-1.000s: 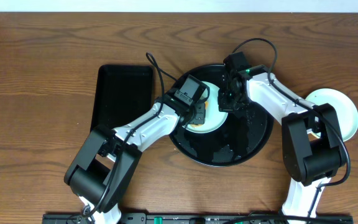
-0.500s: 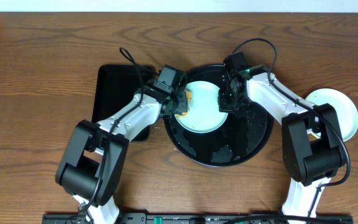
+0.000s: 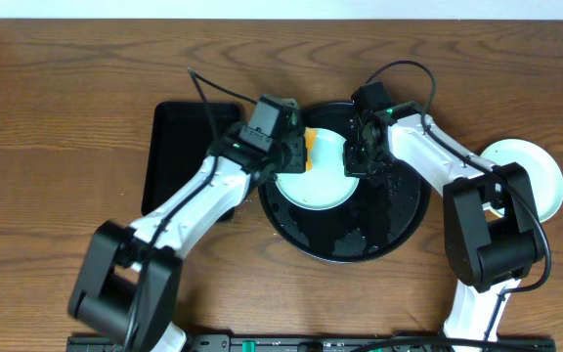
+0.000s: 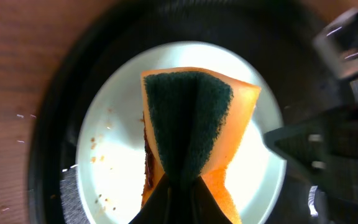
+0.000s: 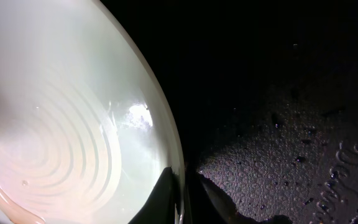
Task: Clean dirty plates on tray and stack at the side
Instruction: 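Scrub the stained plate with the sponge held in the left gripper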
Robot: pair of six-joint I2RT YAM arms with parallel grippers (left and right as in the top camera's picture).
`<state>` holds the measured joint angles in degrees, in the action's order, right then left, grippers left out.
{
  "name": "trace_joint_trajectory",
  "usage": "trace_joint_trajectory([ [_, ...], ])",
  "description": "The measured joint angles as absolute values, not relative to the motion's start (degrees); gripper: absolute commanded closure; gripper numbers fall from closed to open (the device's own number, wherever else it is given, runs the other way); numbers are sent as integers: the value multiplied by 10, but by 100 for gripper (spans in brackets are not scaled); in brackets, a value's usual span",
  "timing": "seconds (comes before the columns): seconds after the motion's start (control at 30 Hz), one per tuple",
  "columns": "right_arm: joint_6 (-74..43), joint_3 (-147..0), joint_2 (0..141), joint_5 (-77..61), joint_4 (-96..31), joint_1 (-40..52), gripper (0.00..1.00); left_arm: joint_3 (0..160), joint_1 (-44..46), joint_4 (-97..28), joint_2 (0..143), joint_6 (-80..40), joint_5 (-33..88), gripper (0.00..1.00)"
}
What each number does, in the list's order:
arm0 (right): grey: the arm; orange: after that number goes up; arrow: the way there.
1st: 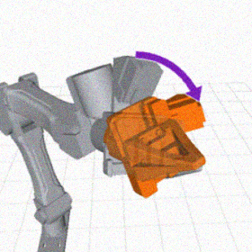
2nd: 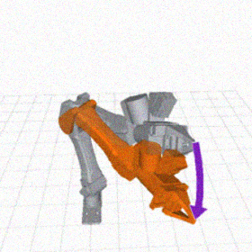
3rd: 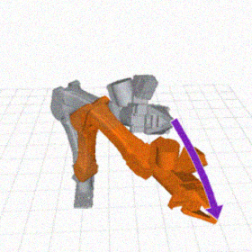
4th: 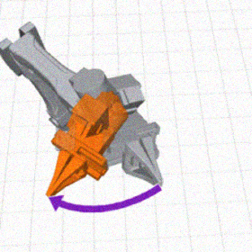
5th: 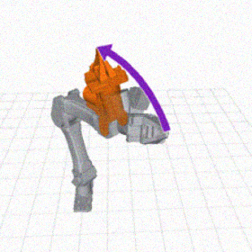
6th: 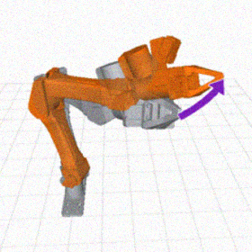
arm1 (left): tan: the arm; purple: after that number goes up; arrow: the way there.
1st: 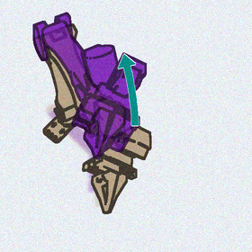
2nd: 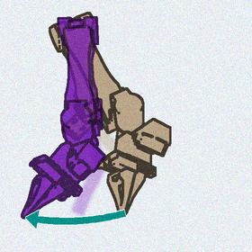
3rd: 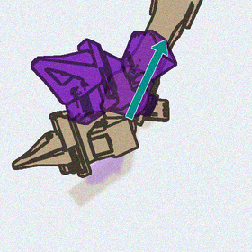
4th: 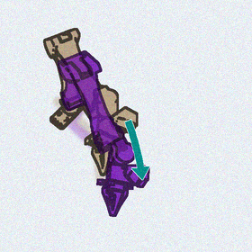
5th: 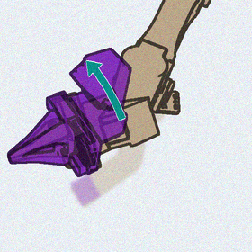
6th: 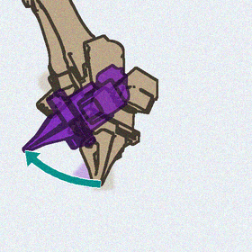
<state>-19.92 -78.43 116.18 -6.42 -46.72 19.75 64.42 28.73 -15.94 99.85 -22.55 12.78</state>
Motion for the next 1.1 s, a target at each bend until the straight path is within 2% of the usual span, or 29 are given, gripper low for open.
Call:
trace_joint_trajectory([
  [0.3,-199,-785,1162,-64,-470,197,99,644,321,-84,1077,-224,126,92],
  [0.47,-199,-785,1162,-64,-471,197,99,644,327,-79,1098,-223,79,92],
  [0.73,-199,-786,1162,-64,-472,197,99,659,314,-138,1099,-222,-20,93],
  [1.1,-198,-786,1162,-71,-477,209,99,674,292,-249,1082,-192,-35,93],
])
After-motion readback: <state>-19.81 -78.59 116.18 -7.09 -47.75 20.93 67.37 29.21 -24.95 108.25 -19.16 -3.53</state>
